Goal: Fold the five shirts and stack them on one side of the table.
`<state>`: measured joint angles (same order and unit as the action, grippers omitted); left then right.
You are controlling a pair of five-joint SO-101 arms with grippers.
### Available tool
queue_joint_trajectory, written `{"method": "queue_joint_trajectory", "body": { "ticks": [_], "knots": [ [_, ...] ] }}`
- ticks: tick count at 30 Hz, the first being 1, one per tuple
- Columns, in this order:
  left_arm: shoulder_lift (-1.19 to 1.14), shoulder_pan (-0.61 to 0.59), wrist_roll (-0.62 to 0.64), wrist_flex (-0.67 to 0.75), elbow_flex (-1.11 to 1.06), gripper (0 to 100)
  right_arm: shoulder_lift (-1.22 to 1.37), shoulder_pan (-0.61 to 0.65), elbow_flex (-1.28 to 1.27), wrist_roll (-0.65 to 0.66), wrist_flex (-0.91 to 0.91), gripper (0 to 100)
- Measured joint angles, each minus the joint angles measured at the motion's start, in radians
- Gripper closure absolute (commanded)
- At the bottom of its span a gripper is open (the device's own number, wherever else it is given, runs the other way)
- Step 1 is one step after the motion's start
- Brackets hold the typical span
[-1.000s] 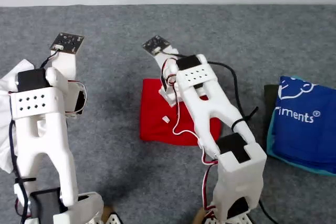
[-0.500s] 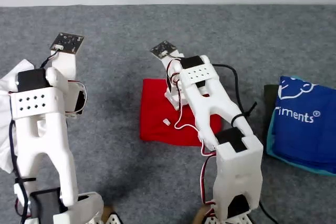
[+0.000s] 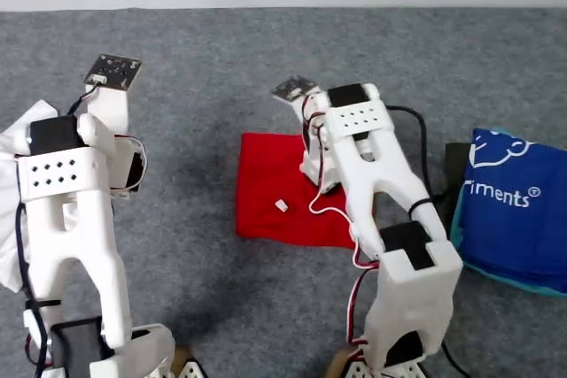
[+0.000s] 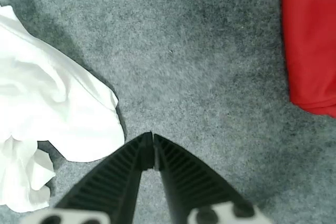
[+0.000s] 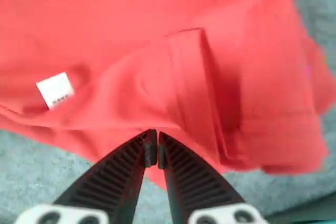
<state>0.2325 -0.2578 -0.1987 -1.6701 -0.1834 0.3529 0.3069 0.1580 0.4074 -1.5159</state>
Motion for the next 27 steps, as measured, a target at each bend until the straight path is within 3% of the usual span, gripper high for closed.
{"method": "queue_joint_trajectory", "body": {
  "ticks": [8,12,16,27],
  "knots": [
    [0.000,0.031,0.028,0.003,0.000,100,0.034,0.069,0.038,0.000,0.281,98.8],
    [0.000,0.046,0.034,0.003,0.000,100,0.127,0.071,0.038,0.000,0.319,98.9],
    [0.000,0.048,0.035,0.003,0.000,100,0.161,0.041,0.038,0.000,0.233,98.9],
    [0.000,0.048,0.035,0.003,0.000,100,0.129,-0.100,0.199,0.000,-0.215,98.9]
  ]
}}
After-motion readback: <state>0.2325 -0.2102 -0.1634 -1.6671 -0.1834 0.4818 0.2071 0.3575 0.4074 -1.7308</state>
